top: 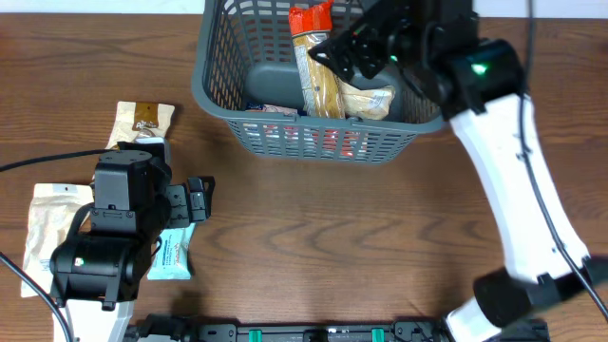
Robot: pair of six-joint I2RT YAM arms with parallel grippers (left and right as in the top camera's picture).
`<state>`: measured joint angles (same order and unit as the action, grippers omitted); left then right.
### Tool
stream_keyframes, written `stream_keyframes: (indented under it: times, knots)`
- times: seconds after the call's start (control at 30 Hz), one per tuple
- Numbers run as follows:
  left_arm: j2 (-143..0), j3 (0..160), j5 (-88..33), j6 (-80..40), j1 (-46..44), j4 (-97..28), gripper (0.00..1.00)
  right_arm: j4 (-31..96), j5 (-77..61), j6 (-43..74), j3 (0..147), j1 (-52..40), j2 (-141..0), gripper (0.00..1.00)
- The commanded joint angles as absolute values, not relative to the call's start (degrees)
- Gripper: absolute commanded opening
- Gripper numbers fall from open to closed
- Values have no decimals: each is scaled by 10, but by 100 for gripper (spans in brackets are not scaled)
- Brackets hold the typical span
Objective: Pack container
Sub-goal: 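Lift the beige pouch and lower it into the basket, then push the right gripper down inside the basket to settle items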
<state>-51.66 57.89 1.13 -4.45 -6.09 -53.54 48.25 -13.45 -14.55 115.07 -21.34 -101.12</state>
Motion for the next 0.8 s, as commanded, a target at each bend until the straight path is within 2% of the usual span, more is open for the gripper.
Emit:
stream_keyframes:
  times: [0.0, 0.27, 0.77]
  knots:
    - [-516, 590, 22, -41, -58, -535, 99, 475, -122, -76, 1146, -221, -1080, 99]
    - [-516, 590, 22, -41, -58, -535, 99, 400, -14, 83, 1146, -252, -1138, 99]
    - [-516, 590, 22, -41, -58, -536, 99, 405, 48, 159, 1146, -283, -1201, 99]
